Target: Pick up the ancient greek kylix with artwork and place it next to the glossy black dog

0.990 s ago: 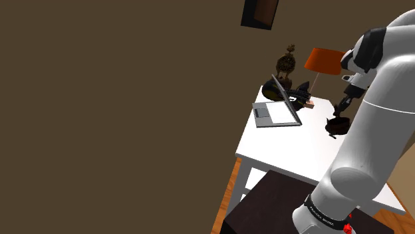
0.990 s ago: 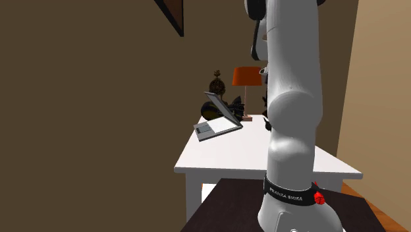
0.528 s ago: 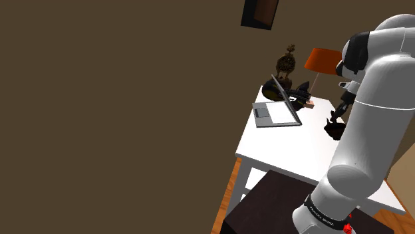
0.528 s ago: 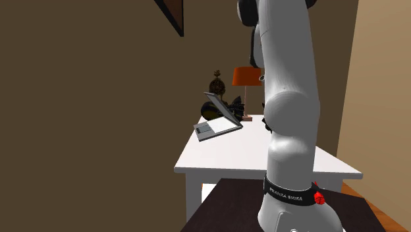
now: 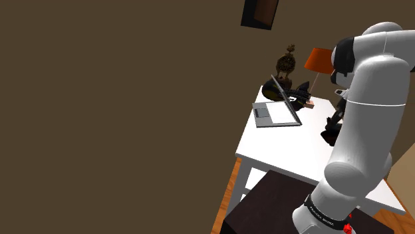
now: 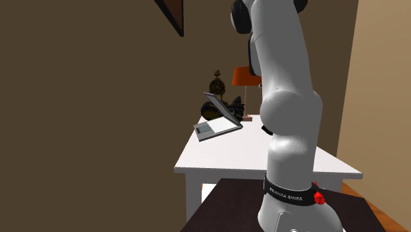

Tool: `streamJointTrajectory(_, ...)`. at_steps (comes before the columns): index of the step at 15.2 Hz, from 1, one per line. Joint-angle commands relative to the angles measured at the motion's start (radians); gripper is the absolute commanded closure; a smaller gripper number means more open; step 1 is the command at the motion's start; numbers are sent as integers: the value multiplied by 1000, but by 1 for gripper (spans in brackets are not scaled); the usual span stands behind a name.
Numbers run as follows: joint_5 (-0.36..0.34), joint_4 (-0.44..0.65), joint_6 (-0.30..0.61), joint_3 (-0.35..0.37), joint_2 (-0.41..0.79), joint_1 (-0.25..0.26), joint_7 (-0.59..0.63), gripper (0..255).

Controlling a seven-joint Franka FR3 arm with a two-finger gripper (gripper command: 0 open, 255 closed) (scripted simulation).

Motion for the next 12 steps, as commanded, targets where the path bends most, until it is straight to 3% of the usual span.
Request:
streamJointTrajectory(1,24,-11,18,20,20,-18,-17,255)
streamJointTrajectory(6,83,-32,58,74,71,-67,-61,255)
streamJointTrajectory(12,83,-32,58,74,71,-67,-61,255)
